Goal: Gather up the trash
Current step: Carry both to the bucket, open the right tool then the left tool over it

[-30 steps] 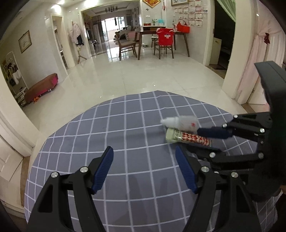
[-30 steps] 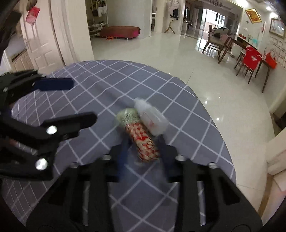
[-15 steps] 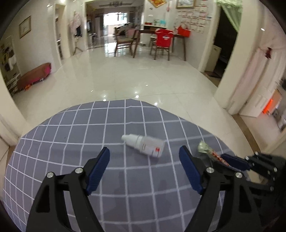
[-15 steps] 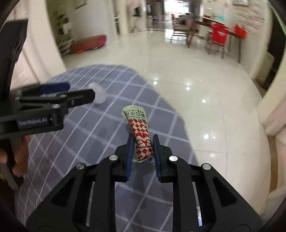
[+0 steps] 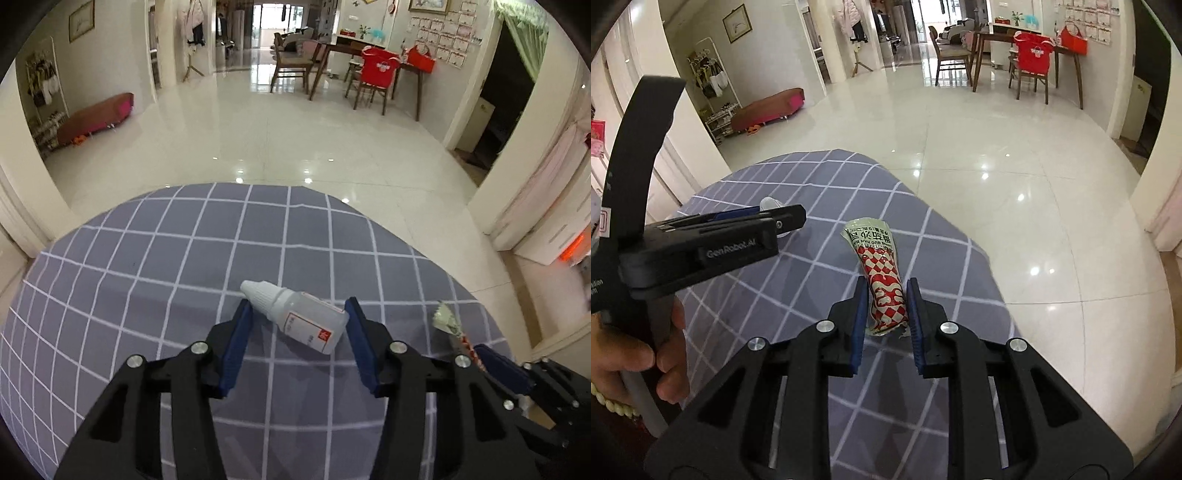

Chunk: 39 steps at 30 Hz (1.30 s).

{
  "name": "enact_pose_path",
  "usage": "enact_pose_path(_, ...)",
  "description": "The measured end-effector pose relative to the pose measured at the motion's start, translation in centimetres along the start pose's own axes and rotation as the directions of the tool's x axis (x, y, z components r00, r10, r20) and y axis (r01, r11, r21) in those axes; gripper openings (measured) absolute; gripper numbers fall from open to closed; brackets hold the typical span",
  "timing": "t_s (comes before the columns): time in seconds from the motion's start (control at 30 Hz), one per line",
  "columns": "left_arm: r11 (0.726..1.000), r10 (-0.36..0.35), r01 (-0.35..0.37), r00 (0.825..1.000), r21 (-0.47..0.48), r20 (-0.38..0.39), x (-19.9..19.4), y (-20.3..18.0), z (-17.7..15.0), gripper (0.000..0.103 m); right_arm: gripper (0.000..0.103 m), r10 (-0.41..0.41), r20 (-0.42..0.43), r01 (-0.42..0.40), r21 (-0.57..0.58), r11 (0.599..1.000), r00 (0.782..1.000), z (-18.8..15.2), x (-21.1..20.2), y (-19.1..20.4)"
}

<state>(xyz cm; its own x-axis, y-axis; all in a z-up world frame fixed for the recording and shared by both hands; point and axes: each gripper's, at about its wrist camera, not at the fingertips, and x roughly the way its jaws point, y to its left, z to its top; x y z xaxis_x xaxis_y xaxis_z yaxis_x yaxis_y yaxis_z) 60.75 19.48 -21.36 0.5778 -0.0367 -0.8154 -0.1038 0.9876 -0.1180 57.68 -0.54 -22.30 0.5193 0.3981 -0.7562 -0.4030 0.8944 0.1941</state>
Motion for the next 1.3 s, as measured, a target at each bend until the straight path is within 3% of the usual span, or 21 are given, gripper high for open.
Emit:
enact_pose_path(0.13,0.999,-0.043,0.043,0.999,0.025,0.02,-2.8,-0.3,-2.2,0.05,0.021,0.015,0.009,-0.015,0.0,1.0,1.0,-0.9,-1.7,0.6)
enact_pose_path(0.37,0.994,-0.049,0.043,0.997,0.101,0.061,-8.2,-2.9,-6.7,0.05,0.021,0.047,0.058,-0.05,0.049,0.998,0.997,-3.7,-7.3,0.5)
enact_pose_path(0.6,0.974,-0.116,0.097,0.99,0.206,0.084,-13.6,-9.4,-12.3,0.05,0.021,0.021,0.152,-0.039,0.119,0.992,0.988,-9.6,-16.3,-2.1)
enact_pose_path(0.83,0.925,-0.206,0.171,0.976,0.339,0.07,-16.8,-18.2,-18.7,0.05,0.021,-0.085,0.212,0.037,0.224,0.974,0.974,-17.3,-24.4,-7.4)
enact_pose_path(1.1,0.865,-0.267,0.247,0.964,0.436,-0.017,-15.6,-27.3,-24.7,0.051,0.022,-0.201,0.204,0.115,0.369,0.922,0.958,-24.2,-28.2,-13.6)
enact_pose_path(1.23,0.852,-0.273,0.281,0.958,0.442,-0.084,-13.5,-30.5,-26.7,0.051,0.027,-0.245,0.189,0.14,0.444,0.885,0.951,-27.0,-27.9,-15.9)
enact_pose_path(1.27,0.85,-0.275,0.29,0.956,0.439,-0.097,-12.9,-30.9,-26.7,0.051,0.043,-0.255,0.186,0.144,0.465,0.874,0.949,-27.6,-27.7,-16.6)
enact_pose_path(1.3,0.851,-0.27,0.287,0.957,0.439,-0.104,-12.4,-31.4,-27.0,0.051,0.05,-0.289,0.172,0.172,0.49,0.854,0.942,-28.2,-27.7,-17.4)
